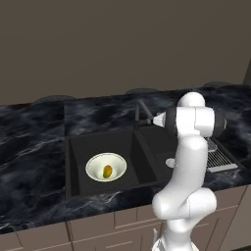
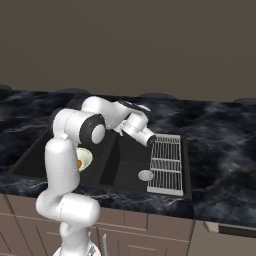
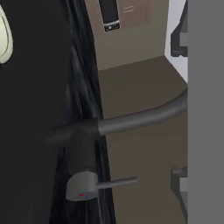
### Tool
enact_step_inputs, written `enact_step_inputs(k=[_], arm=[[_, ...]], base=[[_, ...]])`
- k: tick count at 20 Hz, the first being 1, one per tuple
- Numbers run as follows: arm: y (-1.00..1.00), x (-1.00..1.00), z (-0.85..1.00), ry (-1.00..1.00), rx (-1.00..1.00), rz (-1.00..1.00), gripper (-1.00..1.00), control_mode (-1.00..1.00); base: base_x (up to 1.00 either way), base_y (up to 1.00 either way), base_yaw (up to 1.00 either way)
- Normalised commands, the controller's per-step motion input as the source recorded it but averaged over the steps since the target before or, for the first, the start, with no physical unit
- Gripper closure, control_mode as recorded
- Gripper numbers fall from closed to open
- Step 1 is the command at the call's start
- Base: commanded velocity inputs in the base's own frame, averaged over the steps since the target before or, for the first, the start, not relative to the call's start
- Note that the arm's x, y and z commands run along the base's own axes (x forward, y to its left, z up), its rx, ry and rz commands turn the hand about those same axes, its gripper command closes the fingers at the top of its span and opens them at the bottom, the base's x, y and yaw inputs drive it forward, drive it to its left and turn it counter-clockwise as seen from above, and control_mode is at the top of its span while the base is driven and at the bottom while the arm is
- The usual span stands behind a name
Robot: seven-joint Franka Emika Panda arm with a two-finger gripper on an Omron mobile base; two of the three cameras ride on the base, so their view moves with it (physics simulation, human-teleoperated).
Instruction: Pick the mango from the cabinet and place it in the bowl. Then pick the bowl and place it in the sink. Then turn on the sink facuet.
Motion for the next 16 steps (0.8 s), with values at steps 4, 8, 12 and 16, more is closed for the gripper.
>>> enact_step_inputs(k=[4, 8, 12, 16], arm=[[0.0, 0.31, -0.33, -0.02, 0.06, 0.0, -1.0, -1.0], [-0.02, 0.21, -0.12, -0.04, 0.13, 0.0, -1.0, -1.0], [0.0, 0.37, -0.01, 0.0, 0.1, 0.0, -1.0, -1.0], [0.01, 0.38, -0.03, 0.0, 0.04, 0.0, -1.0, -1.0]], base=[[0.0, 0.0, 0.0], [0.0, 0.0, 0.0], [0.0, 0.0, 0.0], [0.0, 0.0, 0.0]])
